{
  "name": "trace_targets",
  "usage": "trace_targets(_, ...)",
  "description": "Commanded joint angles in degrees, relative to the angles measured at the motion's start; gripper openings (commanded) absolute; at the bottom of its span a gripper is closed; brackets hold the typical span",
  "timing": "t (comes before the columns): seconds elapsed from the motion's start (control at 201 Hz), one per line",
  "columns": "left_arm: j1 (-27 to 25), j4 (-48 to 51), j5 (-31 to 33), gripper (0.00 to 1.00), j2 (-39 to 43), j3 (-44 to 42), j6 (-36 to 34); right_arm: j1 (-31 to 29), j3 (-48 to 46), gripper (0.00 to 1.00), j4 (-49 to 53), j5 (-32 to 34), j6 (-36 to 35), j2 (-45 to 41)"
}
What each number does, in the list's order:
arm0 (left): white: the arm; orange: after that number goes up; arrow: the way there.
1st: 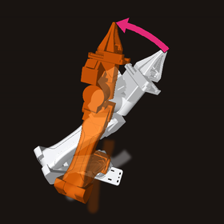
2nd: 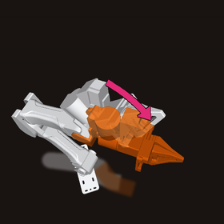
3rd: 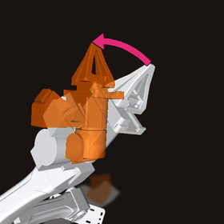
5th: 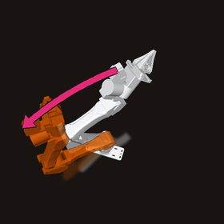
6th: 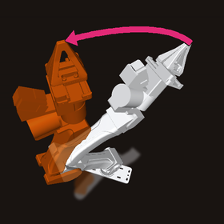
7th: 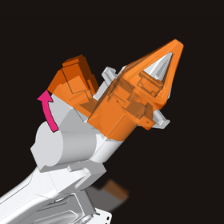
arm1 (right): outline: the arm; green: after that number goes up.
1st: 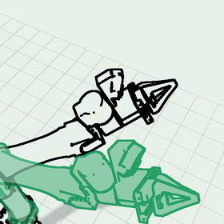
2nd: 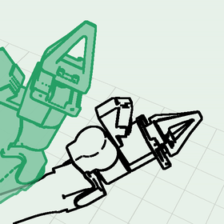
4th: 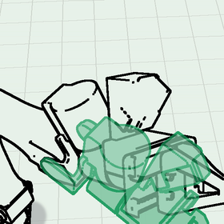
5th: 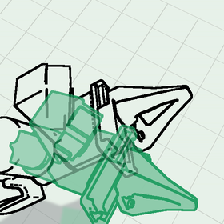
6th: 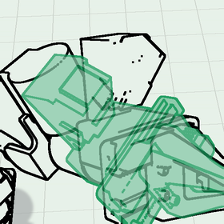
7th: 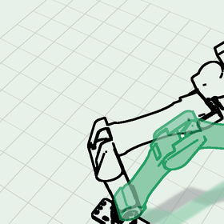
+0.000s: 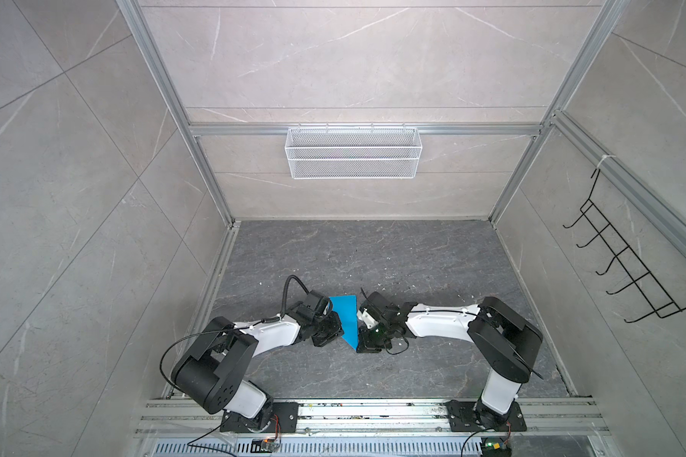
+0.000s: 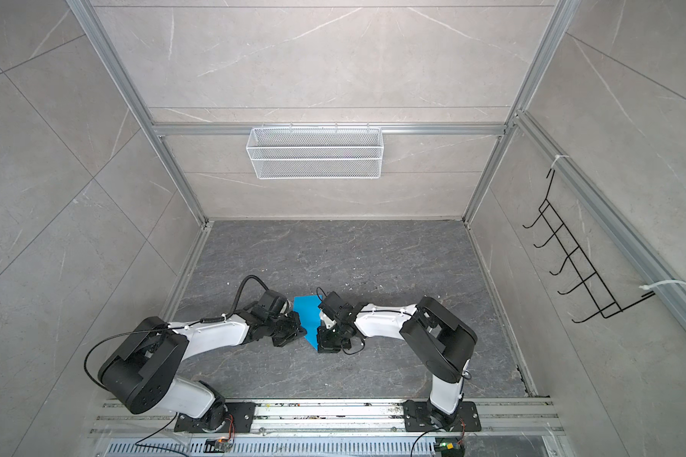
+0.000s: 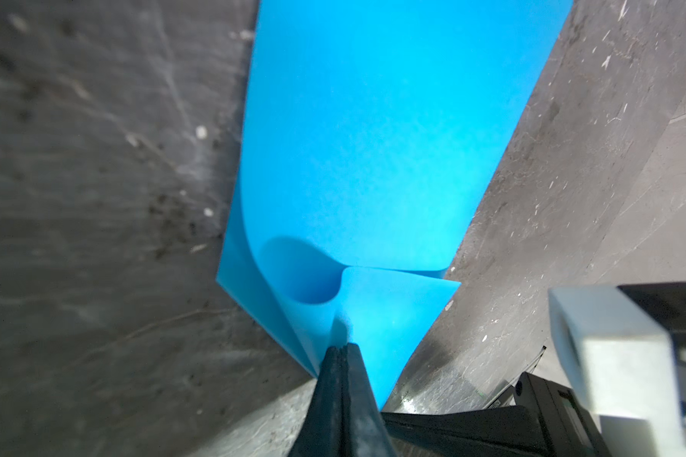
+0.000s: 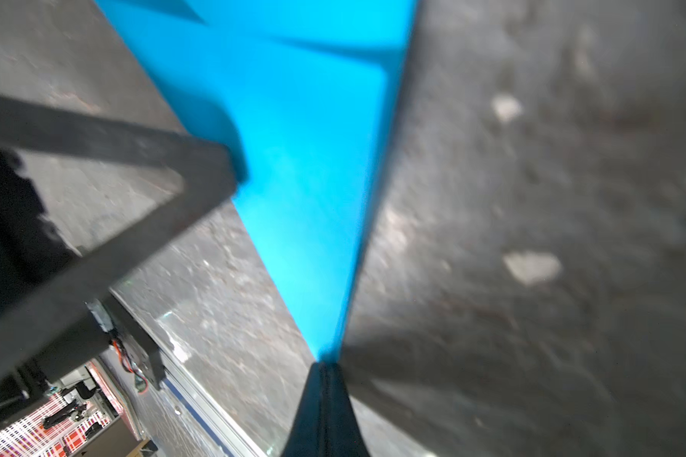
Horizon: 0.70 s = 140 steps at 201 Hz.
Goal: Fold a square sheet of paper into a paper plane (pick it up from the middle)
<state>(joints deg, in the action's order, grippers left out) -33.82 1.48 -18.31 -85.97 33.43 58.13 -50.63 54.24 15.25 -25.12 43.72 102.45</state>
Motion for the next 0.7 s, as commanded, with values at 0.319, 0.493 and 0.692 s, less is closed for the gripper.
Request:
trace_targets(0.319,0.16,7.49,4.95,0.00,-3.23,-0.65,-0.61,-0.45,3.57,0.00,-3.12,-1.06,-3.35,-2.51)
trace_targets(0.493,0.16,5.83,3.01,0.00,-2.80,-0.69,-1.65,-0.41,5.92,0.00,-2.48,1.22,-3.36,1.52)
trace_targets(0.692,0.16,5.28,1.96,0.00,-2.20,-0.28,-3.77,-0.24,7.41,0.00,-0.58,3.05,-4.62,4.58)
